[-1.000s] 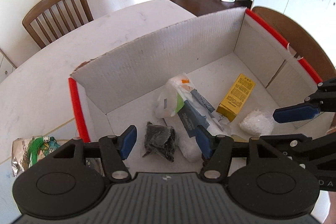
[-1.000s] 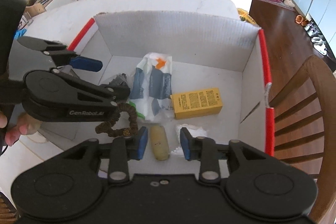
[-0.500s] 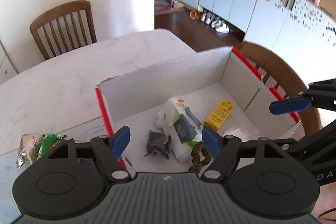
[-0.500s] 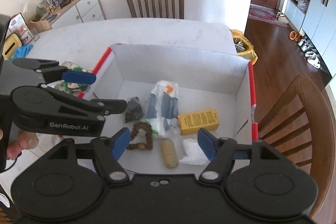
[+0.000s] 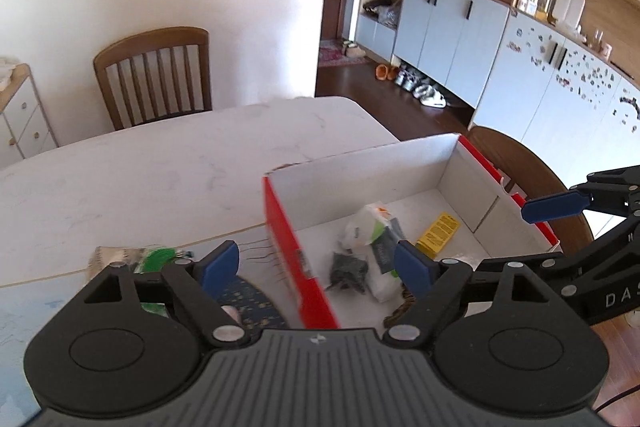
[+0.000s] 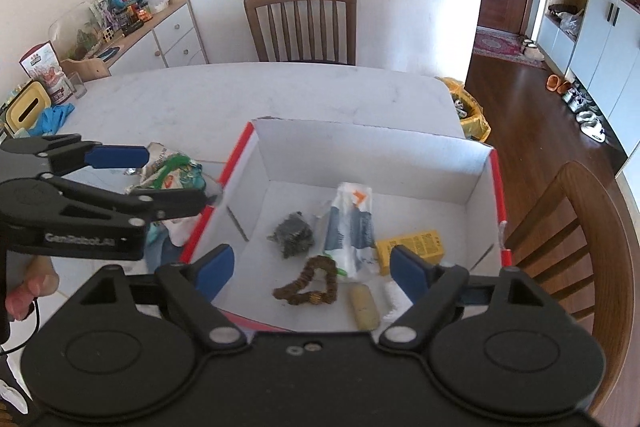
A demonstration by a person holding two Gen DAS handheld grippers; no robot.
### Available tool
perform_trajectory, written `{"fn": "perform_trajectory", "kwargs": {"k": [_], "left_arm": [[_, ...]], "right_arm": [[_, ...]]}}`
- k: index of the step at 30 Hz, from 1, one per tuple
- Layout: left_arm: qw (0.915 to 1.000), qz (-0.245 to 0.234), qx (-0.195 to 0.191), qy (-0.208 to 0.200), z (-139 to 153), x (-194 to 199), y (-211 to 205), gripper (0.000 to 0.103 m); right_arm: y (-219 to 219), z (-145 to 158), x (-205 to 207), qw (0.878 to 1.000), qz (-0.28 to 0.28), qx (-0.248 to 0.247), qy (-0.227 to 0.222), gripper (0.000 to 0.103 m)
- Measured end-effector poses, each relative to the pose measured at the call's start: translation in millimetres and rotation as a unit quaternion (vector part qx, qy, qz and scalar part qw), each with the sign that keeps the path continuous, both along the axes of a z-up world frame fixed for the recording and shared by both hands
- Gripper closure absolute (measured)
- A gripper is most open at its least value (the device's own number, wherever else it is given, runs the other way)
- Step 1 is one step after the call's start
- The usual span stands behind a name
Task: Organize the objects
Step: 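Withdraw both tools from the box back over the remaining pile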
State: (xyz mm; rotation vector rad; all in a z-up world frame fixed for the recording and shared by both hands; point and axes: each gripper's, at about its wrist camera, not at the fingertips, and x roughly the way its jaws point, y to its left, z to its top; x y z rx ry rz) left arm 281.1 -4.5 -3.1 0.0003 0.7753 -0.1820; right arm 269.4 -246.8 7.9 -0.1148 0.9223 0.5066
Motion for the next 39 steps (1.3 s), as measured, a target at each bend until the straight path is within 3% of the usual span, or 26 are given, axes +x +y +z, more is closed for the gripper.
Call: {"fn": "perform_trajectory", "kwargs": {"k": [8, 13, 20, 28, 39], "left_arm": [[0.9996, 0.021, -0.016, -0.008, 7, -24, 51, 0.015], [0.9990, 0.034, -0.024, -0.015, 7, -36, 84, 0.007], [0.9986, 0.044, -0.010, -0.027, 3, -49, 124, 0.000], [0.9985, 0.049, -0.007, -0.023, -16, -56, 160, 0.000], [0.9999, 0.009, -0.008, -0.012, -50, -61, 183, 0.000]], "right_arm": [[37, 8, -11, 1.000, -0.002, 0.005, -0.011, 0.012], [67, 14, -21, 1.000, 0.005, 0.007, -0.025, 0.009], [107, 15, -31, 0.999, 0.013, 0.014, -0.039, 0.006], [135, 3, -36, 0.999, 0.009, 0.023, -0.046, 0.001], [162, -27, -41, 0.997, 0.014, 0.013, -0.073, 0.001]]}}
